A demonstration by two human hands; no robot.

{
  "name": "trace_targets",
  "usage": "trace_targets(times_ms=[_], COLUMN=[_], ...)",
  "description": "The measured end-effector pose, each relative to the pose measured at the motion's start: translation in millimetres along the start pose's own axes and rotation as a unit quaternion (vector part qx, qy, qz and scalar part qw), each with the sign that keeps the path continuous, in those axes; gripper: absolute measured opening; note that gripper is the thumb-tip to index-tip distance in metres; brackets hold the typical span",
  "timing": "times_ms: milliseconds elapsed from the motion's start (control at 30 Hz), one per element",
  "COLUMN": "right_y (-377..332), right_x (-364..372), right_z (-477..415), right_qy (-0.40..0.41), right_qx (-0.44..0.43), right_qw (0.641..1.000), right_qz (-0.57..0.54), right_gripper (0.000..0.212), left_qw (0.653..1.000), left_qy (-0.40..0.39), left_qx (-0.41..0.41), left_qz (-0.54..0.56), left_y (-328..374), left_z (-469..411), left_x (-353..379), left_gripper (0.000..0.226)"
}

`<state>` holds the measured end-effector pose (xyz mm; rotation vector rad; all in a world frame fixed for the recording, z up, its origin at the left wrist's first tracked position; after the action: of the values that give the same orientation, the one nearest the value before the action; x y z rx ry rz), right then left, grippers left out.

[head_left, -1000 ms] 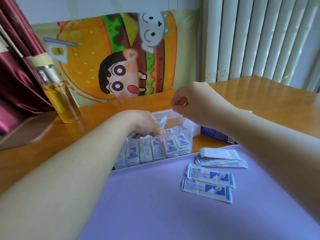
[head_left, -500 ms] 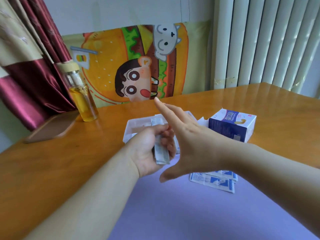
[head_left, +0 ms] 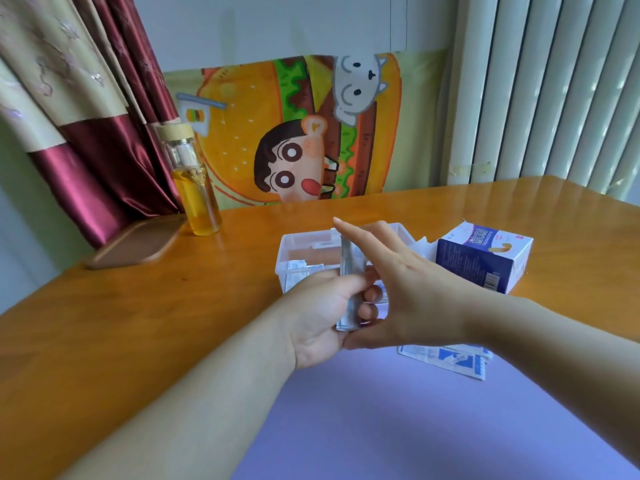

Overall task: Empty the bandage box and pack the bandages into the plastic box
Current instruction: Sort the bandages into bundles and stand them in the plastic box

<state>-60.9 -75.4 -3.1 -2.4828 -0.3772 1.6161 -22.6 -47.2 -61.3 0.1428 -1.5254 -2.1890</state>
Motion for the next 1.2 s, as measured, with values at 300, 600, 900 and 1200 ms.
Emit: trace_targets(times_ms=[300,600,900,1200], right_y=[33.6,67.7,125.0,128.1], right_x=[-26.4,-57.9,13.5,70.1], right_z=[-19.2,-62.5,-82.3,-84.4], right_qy=[0.06,0.162,-0.018,-0.192], right_qx=[0.112,0.152,0.296,0.303], right_qw=[0.934,0.932,0.917,0.92], right_qz=[-0.335,-0.287,-0.267,-0.158], right_gripper=[0.017,0.01,0.008,0.017], left_qw=[0.99,0.933,0.736,0.683], left_qy=[-0.006,0.119,0.223,0.157], left_qx=[0.047,0.156,0.152,0.074], left_qz=[-0.132,-0.303,-0.621,-0.709], left_y=[21.1,89.6,95.7,71.8], left_z=[0.1,-14.4,-41.8,-76.7], left_x=[-13.1,-50.2,-82.2,-77.1], left_gripper=[0.009,0.018,0.034,0.044])
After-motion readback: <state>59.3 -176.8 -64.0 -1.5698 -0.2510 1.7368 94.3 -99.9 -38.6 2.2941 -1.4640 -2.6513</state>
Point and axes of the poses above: each hand's wrist, its own z-axis away from the middle knuckle, its own x-axis out of the palm, y = z × x, the point moved 10 cm from there along -z, towards the middle knuckle, and after that the axes turned 8 degrees about -x, right-handed, at the moved point
